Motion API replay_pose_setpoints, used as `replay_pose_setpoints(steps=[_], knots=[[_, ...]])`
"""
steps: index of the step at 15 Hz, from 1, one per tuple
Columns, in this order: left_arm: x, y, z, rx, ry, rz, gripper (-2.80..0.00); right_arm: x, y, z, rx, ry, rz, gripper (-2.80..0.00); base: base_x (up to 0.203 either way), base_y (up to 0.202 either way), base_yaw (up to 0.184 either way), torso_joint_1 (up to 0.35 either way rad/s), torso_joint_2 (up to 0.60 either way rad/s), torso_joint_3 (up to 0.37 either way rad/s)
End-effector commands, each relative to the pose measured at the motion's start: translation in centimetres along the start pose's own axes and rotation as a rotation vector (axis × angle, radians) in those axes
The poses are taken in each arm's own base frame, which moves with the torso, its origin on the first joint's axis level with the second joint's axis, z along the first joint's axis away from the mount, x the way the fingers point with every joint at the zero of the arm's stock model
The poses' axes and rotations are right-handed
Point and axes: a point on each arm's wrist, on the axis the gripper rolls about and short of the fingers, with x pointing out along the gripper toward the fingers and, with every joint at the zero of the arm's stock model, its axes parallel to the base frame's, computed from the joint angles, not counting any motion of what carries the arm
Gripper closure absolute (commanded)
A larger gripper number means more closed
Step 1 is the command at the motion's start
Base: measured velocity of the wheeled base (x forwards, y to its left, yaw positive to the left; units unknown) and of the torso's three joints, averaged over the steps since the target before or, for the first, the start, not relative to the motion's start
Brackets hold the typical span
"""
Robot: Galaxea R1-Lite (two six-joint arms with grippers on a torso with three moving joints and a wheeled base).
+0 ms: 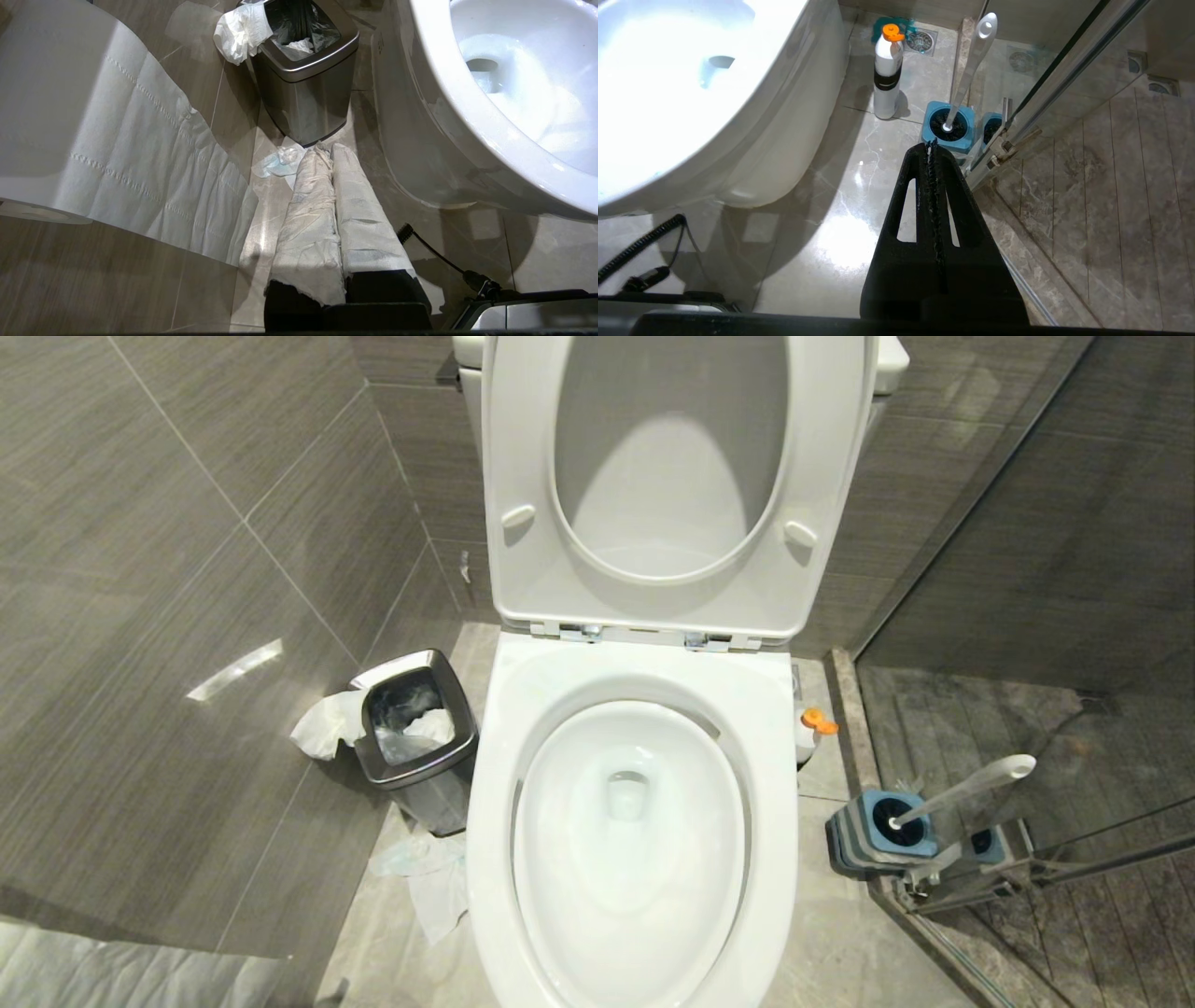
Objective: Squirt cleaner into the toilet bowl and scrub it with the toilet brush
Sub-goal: Pour in the cleaning agent
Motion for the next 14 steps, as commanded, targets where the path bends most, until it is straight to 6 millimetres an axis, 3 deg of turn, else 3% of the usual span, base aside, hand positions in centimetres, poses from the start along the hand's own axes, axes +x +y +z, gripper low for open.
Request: replay_pose_setpoints(steps=[1, 14], knots=[[0.02, 0.00, -0.03, 0.000, 0.002, 0.000, 0.00, 0.01, -0.01, -0.01, 0.018, -0.002, -0.003, 0.00, 0.000, 0.000, 0.000, 0.000, 0.00, 0.000], [0.02, 0.07, 0.00, -0.050, 0.000, 0.032, 0.00, 0.01, -0.01, -0.03, 0.035, 0.000, -0.006, 0.00, 0.000, 0.000, 0.000, 0.000, 0.00, 0.000]])
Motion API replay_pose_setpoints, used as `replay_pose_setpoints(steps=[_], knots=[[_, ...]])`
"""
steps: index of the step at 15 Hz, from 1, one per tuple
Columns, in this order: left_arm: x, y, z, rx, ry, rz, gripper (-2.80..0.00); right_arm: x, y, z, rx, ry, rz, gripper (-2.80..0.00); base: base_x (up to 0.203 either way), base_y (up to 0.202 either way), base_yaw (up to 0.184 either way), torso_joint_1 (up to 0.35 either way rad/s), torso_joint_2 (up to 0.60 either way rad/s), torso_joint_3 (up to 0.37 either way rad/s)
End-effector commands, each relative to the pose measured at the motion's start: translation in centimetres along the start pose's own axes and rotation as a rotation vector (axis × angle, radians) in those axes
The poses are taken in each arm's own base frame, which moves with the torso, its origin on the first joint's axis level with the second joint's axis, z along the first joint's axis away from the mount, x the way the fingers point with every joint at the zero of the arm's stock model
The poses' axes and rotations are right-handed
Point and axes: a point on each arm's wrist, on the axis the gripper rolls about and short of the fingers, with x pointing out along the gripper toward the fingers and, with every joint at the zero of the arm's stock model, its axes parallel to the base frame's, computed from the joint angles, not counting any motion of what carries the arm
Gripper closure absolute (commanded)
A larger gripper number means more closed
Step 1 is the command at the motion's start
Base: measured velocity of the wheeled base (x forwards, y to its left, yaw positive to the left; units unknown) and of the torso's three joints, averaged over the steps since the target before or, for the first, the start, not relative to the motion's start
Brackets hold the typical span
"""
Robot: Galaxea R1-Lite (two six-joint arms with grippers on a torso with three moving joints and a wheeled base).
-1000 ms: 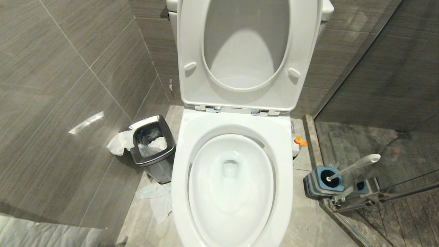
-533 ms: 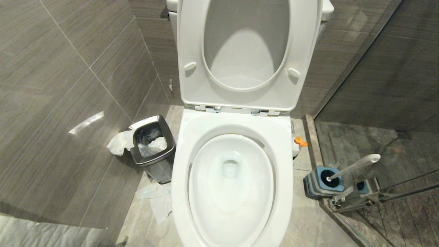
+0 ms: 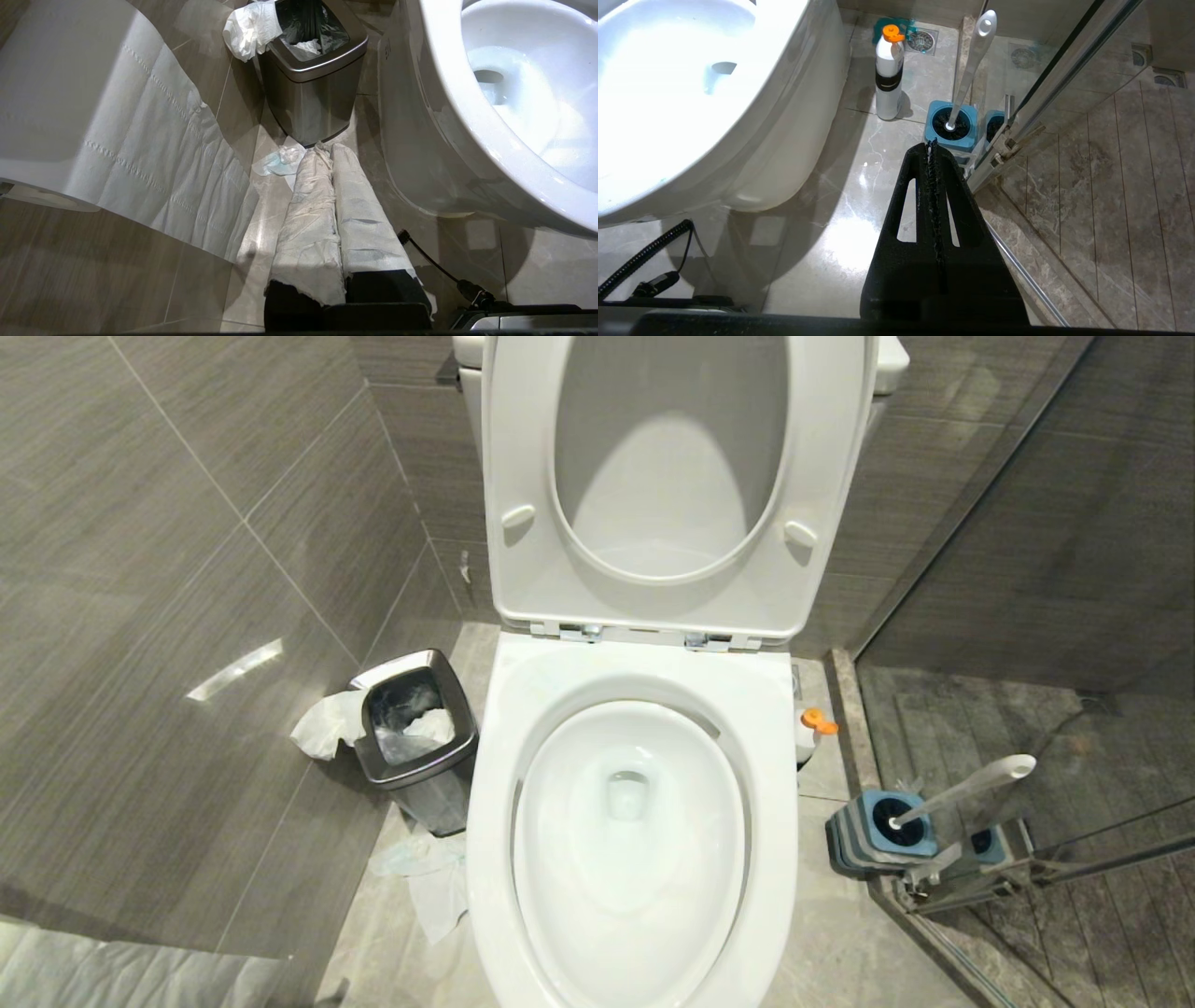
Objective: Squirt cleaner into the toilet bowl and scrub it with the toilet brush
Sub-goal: Pour in the cleaning agent
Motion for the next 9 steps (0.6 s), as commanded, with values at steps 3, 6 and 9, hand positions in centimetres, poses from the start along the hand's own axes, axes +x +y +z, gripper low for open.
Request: replay_pose_setpoints(steps=[3, 6, 9], knots=[[0.01, 0.00, 0.00, 0.000, 0.001, 0.001, 0.00, 0.00, 0.00, 0.01, 0.002, -0.002, 0.000, 0.00, 0.000, 0.000, 0.000, 0.000, 0.00, 0.000], [0.01, 0.00, 0.02, 0.003, 0.000, 0.001, 0.00, 0.00, 0.00, 0.00, -0.001, 0.000, -0.001, 0.00, 0.000, 0.000, 0.000, 0.001, 0.00, -0.024], [0.01, 0.00, 0.02, 0.003, 0.000, 0.001, 0.00, -0.01, 0.00, 0.03, -0.003, -0.001, 0.000, 0.00, 0.000, 0.000, 0.000, 0.002, 0.00, -0.156]])
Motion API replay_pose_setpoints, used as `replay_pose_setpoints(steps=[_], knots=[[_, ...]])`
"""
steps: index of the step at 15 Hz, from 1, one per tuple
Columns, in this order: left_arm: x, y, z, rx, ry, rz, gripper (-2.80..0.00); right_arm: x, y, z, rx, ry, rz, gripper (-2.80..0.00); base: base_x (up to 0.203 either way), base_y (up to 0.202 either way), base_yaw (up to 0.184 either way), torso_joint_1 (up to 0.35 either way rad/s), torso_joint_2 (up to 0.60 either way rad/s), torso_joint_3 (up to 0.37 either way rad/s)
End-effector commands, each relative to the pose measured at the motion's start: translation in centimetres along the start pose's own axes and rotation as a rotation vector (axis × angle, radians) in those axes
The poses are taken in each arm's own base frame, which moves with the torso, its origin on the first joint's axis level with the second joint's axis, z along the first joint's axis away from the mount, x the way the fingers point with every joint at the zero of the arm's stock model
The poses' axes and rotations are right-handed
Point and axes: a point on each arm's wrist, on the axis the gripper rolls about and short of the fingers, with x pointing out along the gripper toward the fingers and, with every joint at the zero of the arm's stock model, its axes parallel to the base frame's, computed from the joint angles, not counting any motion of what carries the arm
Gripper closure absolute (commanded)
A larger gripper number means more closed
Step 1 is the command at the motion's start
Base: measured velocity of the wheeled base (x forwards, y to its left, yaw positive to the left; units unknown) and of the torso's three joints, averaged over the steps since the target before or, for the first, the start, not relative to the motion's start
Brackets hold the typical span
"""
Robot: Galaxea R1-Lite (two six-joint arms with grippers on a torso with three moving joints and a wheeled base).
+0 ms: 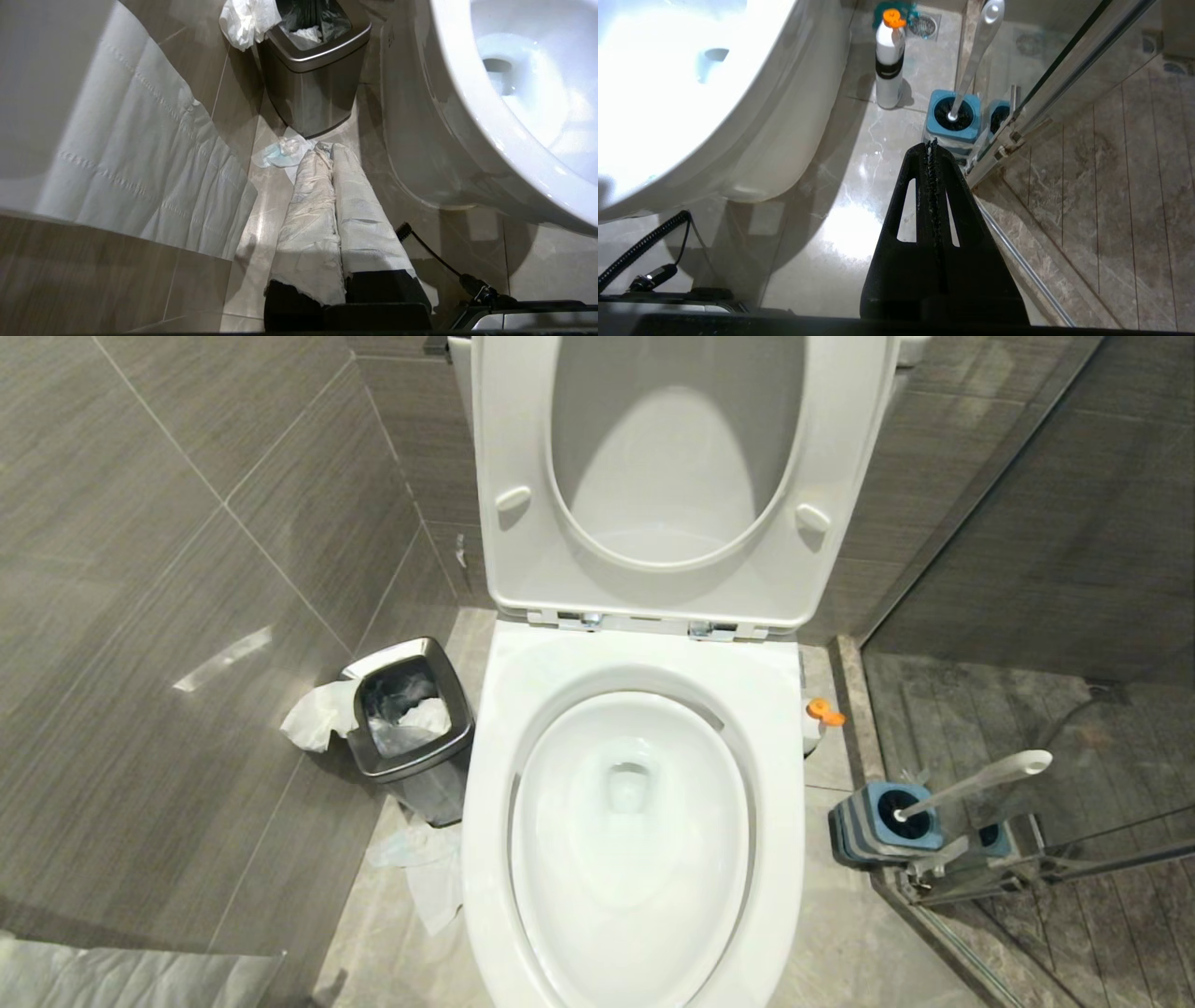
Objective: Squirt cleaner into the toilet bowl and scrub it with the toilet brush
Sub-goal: Pour in the cleaning agent
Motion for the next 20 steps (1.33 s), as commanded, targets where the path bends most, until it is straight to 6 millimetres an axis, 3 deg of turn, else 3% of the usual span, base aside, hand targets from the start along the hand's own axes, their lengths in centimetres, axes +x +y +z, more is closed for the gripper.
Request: replay_pose_setpoints(steps=[1, 20], knots=[[0.01, 0.00, 0.01, 0.001, 0.001, 0.000, 0.00, -0.01, -0.01, 0.03, -0.001, -0.001, -0.002, 0.00, 0.000, 0.000, 0.000, 0.002, 0.00, -0.190], [0.01, -0.01, -0.01, 0.018, 0.003, -0.002, 0.00, -0.01, 0.01, 0.01, -0.003, 0.000, 0.004, 0.00, 0.000, 0.000, 0.000, 0.005, 0.00, -0.196]])
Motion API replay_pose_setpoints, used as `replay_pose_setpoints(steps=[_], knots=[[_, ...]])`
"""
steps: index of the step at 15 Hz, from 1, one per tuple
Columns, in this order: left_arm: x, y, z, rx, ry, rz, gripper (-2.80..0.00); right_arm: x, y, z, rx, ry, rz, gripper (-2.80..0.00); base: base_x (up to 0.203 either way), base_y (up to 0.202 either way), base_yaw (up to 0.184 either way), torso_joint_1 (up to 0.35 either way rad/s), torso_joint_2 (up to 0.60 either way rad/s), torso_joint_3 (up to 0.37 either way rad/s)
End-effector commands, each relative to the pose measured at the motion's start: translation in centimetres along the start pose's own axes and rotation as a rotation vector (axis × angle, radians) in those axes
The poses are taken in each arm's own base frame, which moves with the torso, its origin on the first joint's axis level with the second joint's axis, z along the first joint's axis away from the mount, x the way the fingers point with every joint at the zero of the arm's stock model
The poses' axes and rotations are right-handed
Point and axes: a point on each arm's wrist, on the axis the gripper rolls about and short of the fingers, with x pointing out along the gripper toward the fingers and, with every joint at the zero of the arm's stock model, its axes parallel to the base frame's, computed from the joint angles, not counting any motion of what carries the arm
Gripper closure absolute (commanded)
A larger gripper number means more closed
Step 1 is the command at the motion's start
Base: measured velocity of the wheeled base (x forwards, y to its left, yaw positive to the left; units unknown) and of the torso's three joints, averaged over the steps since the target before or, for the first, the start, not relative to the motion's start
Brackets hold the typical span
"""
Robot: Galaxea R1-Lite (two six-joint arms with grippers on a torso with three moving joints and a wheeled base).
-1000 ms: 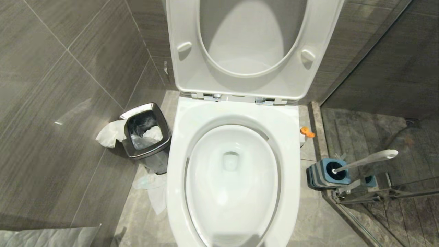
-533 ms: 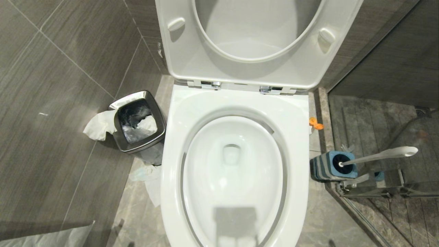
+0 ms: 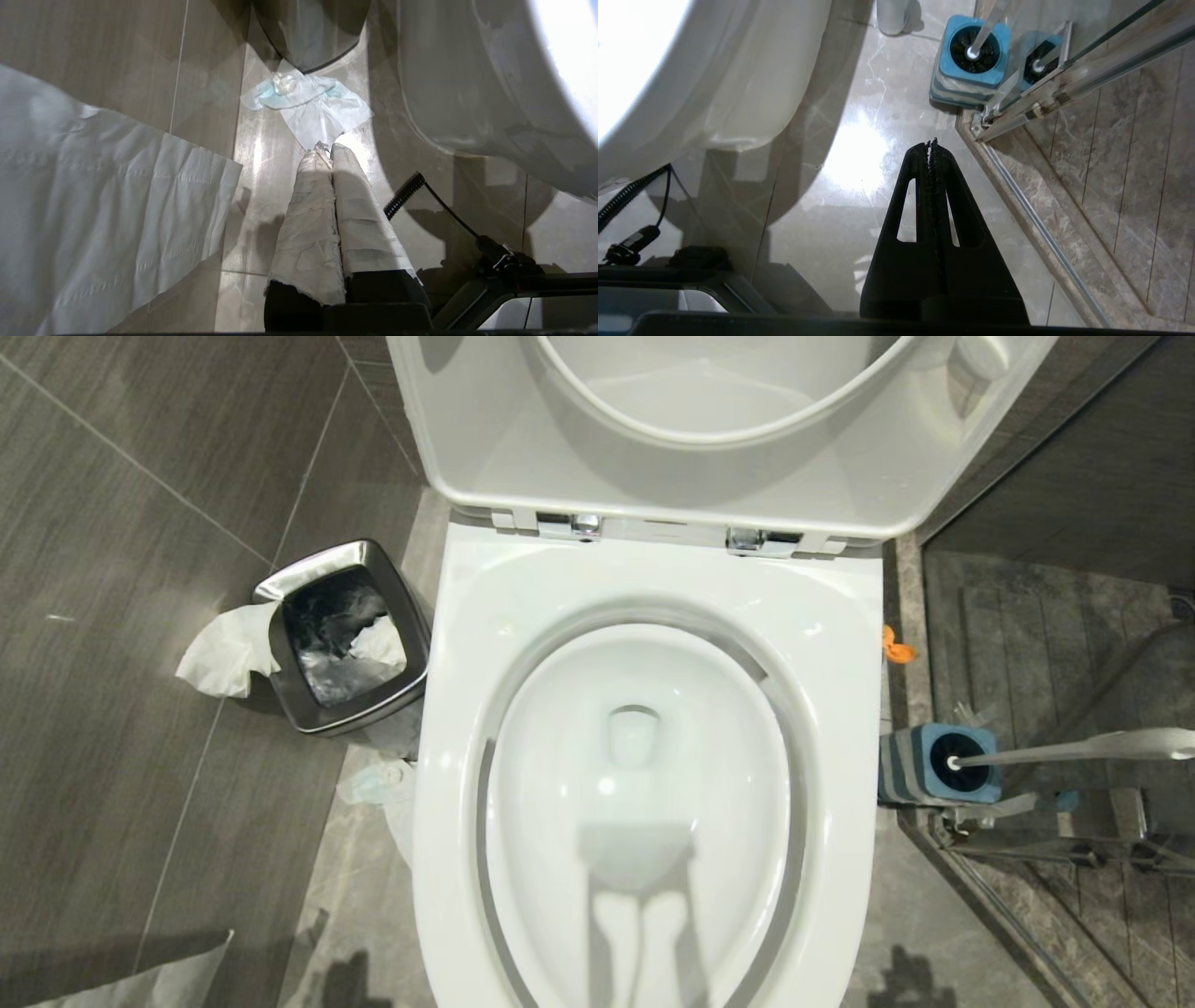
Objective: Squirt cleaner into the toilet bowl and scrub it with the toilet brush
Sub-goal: Pour in the cleaning agent
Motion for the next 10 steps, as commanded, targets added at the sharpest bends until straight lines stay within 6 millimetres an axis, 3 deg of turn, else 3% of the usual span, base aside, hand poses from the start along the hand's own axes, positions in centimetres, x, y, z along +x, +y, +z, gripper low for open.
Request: replay_pose_setpoints(steps=[1, 5, 10], knots=[[0.01, 0.00, 0.00, 0.001, 0.002, 0.000, 0.00, 0.00, 0.00, -0.01, 0.000, 0.000, 0.001, 0.00, 0.000, 0.000, 0.000, 0.004, 0.00, -0.196], [0.01, 0.00, 0.00, 0.001, 0.002, 0.000, 0.00, -0.01, 0.00, -0.01, 0.000, -0.001, 0.002, 0.00, 0.000, 0.000, 0.000, 0.004, 0.00, -0.192], [0.01, -0.01, 0.00, 0.001, 0.002, -0.002, 0.00, -0.01, 0.00, 0.04, 0.000, -0.002, 0.001, 0.00, 0.000, 0.000, 0.000, 0.001, 0.00, -0.034]])
